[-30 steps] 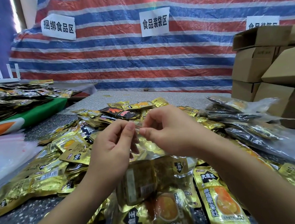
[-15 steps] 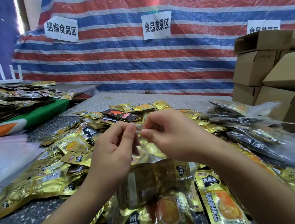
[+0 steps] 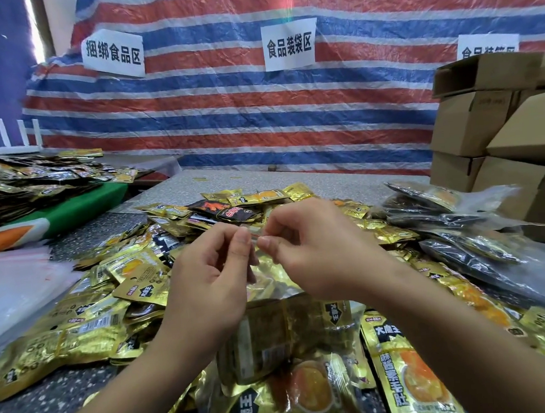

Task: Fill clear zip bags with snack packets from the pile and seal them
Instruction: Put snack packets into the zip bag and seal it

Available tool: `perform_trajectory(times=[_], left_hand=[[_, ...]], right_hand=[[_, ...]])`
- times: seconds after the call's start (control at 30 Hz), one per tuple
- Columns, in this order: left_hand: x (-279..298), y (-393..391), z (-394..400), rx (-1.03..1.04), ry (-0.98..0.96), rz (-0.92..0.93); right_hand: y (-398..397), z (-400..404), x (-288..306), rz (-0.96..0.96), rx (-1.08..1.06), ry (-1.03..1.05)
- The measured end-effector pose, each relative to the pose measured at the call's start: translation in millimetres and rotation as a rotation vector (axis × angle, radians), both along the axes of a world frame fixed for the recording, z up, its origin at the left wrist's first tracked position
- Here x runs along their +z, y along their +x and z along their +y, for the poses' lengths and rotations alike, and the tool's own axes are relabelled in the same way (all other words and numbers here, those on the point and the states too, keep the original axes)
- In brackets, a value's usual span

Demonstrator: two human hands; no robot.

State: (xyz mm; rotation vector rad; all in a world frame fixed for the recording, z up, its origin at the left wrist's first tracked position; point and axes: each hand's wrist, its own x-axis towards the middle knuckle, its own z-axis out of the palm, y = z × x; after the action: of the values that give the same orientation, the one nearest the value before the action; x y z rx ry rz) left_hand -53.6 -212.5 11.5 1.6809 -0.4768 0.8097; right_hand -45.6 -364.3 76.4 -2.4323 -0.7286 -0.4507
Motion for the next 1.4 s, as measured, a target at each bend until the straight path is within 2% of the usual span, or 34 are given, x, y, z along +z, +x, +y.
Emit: perform_trajectory(times=[0.3,1.0,1.17,1.3,1.4], left_hand=[[3,-1,4,0.103,-0.023,-0.043],[8,-11,0,0.06,-0.028,-0.029],[4,-9,-3,0.032,-0.012,-0.021],[1,-1,0,-0.028,-0.124,0.054],[-1,0,-1,-0.073,-0.121,0.066]], right_hand=[[2,-9,-1,-0.02,0.0,-0.085],[-21,-84,-19,-0.055,-0.146,-0.272],[-25,-99,-31,-0.018,-0.09,-0.185],[-25,-109,-41,0.056,-0.073,-0.023],[-25,-113,-46,0.083,-0.069,0.019]])
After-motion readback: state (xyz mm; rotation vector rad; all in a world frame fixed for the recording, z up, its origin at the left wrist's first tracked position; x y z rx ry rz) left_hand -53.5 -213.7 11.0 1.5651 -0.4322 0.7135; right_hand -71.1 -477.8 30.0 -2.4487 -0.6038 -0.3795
